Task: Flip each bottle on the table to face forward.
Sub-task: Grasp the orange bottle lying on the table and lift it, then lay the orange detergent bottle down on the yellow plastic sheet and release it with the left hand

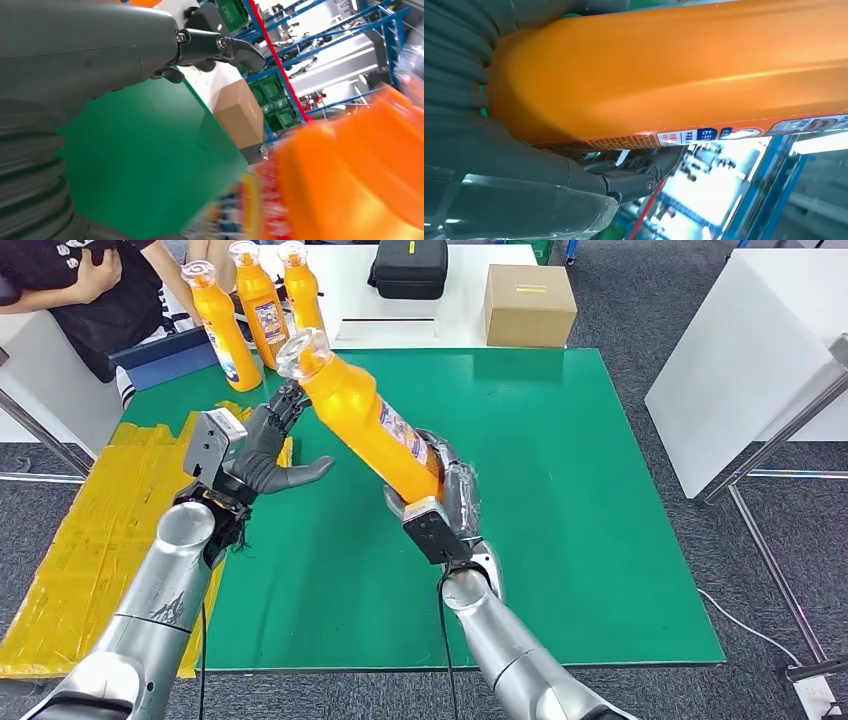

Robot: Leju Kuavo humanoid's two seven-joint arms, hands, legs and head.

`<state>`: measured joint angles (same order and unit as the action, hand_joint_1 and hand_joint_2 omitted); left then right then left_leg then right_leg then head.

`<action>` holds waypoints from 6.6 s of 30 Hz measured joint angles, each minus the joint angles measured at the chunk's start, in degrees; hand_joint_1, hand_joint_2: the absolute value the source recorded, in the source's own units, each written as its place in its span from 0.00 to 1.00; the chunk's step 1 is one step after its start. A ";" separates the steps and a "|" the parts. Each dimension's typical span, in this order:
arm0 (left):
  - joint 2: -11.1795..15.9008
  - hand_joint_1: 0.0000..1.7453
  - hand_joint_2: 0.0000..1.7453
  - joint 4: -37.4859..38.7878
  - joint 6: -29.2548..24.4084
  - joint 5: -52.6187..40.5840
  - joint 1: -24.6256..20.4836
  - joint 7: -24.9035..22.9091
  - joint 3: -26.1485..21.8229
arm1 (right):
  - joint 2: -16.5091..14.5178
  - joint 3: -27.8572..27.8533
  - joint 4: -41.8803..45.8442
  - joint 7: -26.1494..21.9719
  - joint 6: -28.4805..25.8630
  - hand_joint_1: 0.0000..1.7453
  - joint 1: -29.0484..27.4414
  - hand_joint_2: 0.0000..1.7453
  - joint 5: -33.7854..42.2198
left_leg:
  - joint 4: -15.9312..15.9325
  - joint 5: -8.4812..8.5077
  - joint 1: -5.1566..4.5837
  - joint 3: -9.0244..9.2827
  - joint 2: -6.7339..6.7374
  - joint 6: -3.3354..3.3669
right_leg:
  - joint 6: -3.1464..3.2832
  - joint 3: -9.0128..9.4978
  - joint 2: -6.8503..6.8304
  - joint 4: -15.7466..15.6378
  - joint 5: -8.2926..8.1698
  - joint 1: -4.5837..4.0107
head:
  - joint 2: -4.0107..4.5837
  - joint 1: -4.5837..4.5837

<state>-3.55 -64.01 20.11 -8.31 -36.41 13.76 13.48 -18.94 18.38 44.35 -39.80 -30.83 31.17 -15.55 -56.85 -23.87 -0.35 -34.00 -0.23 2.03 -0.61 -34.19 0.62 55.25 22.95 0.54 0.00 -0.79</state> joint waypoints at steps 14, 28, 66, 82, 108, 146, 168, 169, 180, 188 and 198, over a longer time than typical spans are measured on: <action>1.40 0.00 1.00 1.09 0.79 4.56 -2.25 0.23 2.70 | 1.04 3.53 -1.16 0.00 23.99 1.00 0.87 1.00 17.81 | -0.01 0.00 -0.01 0.00 0.00 0.00 | 0.00 0.01 0.00 0.00 0.00 0.01 | 0.00 -0.01; 1.86 0.00 1.00 2.14 1.04 6.62 -3.38 0.28 3.44 | 1.20 3.52 -2.18 -0.02 31.82 1.00 2.88 1.00 20.40 | -0.01 0.00 -0.01 0.01 0.00 0.00 | 0.00 0.00 0.00 0.00 0.00 0.00 | 0.00 0.00; -5.21 0.00 1.00 -9.13 2.71 32.15 5.18 -13.39 6.77 | -0.57 -30.95 11.14 -0.11 -9.01 1.00 1.36 1.00 -31.50 | -0.03 -0.01 -0.05 -0.02 -0.05 0.01 | -0.01 0.00 -0.09 -0.02 0.00 0.01 | 0.00 0.01; -5.37 0.00 1.00 -11.35 -2.85 36.62 5.58 -12.05 12.40 | -1.26 -28.13 11.07 -0.13 -9.01 1.00 0.56 1.00 -27.97 | -0.03 -0.01 -0.05 -0.03 -0.05 0.01 | -0.01 0.01 -0.09 -0.02 0.00 0.01 | 0.00 0.01; -5.30 0.00 1.00 -12.16 -8.28 38.36 6.20 -9.96 15.22 | -1.56 -19.06 16.79 17.12 -9.38 1.00 -2.04 1.00 -51.02 | -0.02 -0.01 -0.05 -0.03 -0.05 0.01 | -0.01 0.01 -0.10 -0.02 0.00 0.01 | 0.00 0.01; -8.08 0.00 1.00 -8.73 -8.12 44.18 4.32 -11.35 14.45 | -1.69 -16.10 23.96 14.10 -9.38 1.00 -4.59 1.00 -50.57 | -0.02 -0.01 -0.05 -0.02 -0.05 0.01 | -0.01 0.00 -0.10 -0.02 0.00 0.01 | 0.00 0.02; -9.87 0.00 1.00 -8.13 -11.26 47.96 4.18 -11.45 12.57 | -1.89 -11.62 22.37 19.07 -9.37 1.00 -6.07 1.00 -53.53 | -0.02 -0.01 -0.05 -0.02 -0.04 0.01 | -0.01 0.00 -0.09 -0.02 0.00 0.01 | 0.00 0.01; -9.92 0.00 1.00 -8.12 -11.27 48.00 4.18 -11.42 12.49 | -1.89 -11.28 22.19 19.15 -9.37 1.00 -6.10 1.00 -53.32 | -0.02 -0.01 -0.05 -0.02 -0.04 0.01 | -0.01 0.00 -0.09 -0.02 0.00 0.01 | 0.00 0.01; -10.67 0.00 1.00 -7.31 -11.31 48.30 4.13 -11.42 11.71 | -1.91 -7.17 20.26 21.66 -9.38 1.00 -6.03 1.00 -53.28 | -0.02 -0.01 -0.06 -0.03 -0.04 0.02 | -0.01 0.01 -0.09 -0.02 0.00 0.01 | 0.00 0.02; -10.91 0.00 1.00 -6.61 -11.26 48.45 4.15 -11.49 11.46 | -2.05 -5.11 19.73 21.65 -9.37 1.00 -6.06 1.00 -53.56 | -0.02 -0.01 -0.05 -0.03 -0.05 0.01 | -0.01 0.01 -0.10 -0.02 0.00 0.01 | 0.00 0.01; -10.94 0.00 1.00 -6.44 -11.37 49.18 4.66 -10.84 10.85 | -2.06 -2.74 18.99 22.75 -9.37 1.00 -6.03 1.00 -54.19 | -0.02 -0.01 -0.05 -0.03 -0.05 0.01 | -0.01 0.01 -0.09 -0.02 0.00 0.01 | 0.00 0.02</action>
<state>-14.49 -70.44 8.74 40.87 -31.75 2.92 24.33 -21.00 15.64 63.34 -17.05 -40.20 25.14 -69.75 -56.87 -23.88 -0.40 -34.03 -0.27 2.04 -0.61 -34.19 0.53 55.23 22.96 0.55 0.00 -0.78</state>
